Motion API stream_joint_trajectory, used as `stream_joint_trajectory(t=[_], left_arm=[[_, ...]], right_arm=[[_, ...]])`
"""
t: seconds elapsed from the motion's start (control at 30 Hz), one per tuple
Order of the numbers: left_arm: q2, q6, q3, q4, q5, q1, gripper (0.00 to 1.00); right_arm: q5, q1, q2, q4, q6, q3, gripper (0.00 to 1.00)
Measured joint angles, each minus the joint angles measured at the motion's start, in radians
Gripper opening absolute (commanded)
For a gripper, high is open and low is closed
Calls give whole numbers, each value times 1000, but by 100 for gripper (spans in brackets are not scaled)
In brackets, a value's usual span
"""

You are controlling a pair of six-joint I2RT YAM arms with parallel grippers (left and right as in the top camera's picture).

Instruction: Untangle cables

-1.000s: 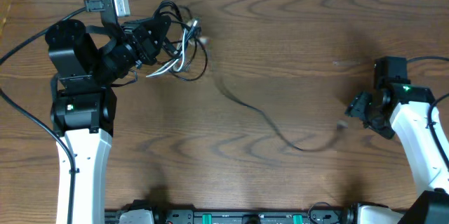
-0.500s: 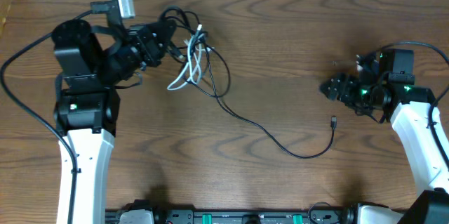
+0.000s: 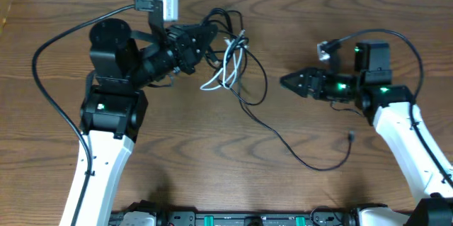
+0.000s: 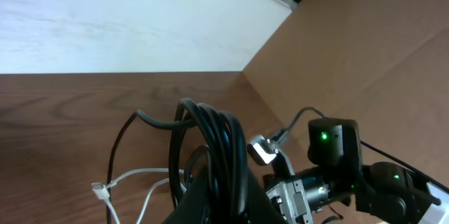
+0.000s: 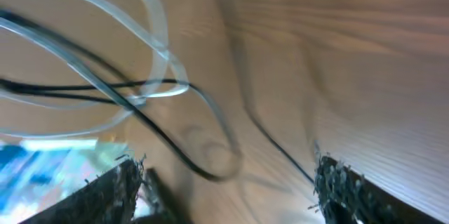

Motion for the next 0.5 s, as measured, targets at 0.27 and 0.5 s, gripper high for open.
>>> stream_joint_trajectory(t=[0.27, 0.5], left_arm=[[1, 0, 0, 0, -64, -78, 7], [1, -43, 0, 1, -87, -131, 7]], right_arm=[[-54, 134, 0, 164, 74, 0, 78], [46, 163, 0, 171, 120, 0, 80]])
